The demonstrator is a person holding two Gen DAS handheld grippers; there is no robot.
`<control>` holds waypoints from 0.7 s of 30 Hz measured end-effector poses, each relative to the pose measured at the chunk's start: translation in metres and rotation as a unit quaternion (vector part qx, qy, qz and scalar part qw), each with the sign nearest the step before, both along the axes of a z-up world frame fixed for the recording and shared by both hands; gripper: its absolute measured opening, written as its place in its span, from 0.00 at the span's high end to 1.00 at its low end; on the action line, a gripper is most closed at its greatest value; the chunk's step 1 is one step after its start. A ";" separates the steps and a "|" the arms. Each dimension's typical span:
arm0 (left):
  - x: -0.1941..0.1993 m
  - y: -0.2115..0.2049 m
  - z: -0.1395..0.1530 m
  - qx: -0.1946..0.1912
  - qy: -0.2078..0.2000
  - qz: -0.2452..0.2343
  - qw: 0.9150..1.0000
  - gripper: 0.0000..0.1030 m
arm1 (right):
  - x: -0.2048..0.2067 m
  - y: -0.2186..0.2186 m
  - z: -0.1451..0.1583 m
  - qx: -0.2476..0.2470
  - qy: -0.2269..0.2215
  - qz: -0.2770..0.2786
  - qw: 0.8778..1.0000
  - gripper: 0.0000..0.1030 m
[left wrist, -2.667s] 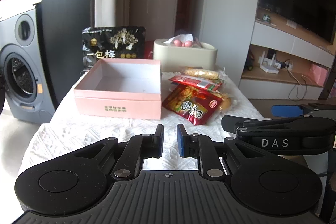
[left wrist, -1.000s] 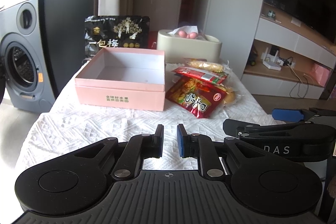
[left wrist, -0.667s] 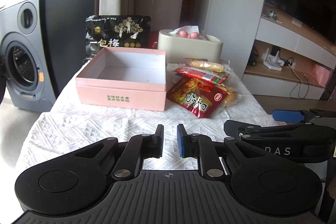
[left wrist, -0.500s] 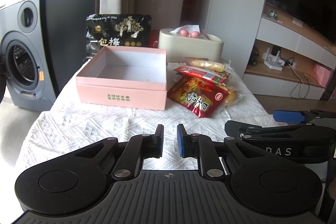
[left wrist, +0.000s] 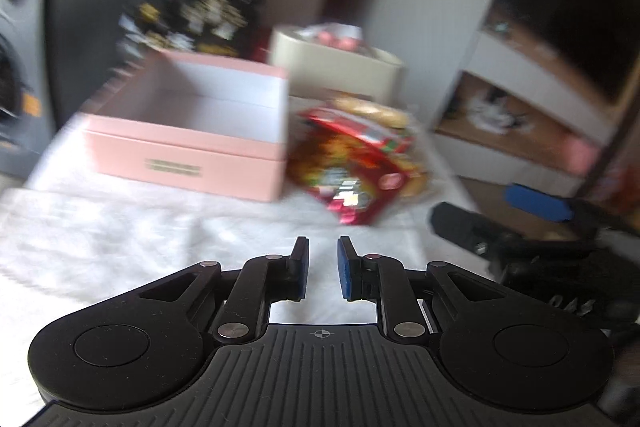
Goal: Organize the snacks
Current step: 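Reach the right tool to the red snack bag and close on it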
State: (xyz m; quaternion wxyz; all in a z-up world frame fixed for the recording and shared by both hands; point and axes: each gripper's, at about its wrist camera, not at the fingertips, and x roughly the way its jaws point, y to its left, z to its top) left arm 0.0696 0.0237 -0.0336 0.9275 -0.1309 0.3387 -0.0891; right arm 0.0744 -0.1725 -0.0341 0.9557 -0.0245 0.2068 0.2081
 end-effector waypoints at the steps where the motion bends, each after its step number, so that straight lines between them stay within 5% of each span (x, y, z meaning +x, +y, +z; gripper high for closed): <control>1: 0.010 -0.001 -0.003 -0.008 0.007 -0.009 1.000 0.82 | 0.005 -0.002 0.000 -0.006 -0.011 0.006 1.000 0.00; 6: 0.054 -0.018 -0.022 0.073 0.027 0.006 0.997 0.82 | 0.048 -0.007 -0.014 -0.067 0.026 0.001 0.997 0.00; 11: 0.088 0.001 -0.037 -0.001 0.046 -0.032 0.998 0.82 | 0.090 -0.011 -0.031 -0.079 0.054 -0.022 0.995 0.00; 16: 0.101 0.027 -0.037 0.008 0.030 0.001 1.000 0.82 | 0.121 0.006 -0.038 -0.125 0.031 -0.009 0.992 0.00; 21: 0.119 0.040 -0.037 -0.010 0.031 0.009 0.999 0.82 | 0.127 0.024 -0.044 -0.079 0.061 0.081 0.992 0.00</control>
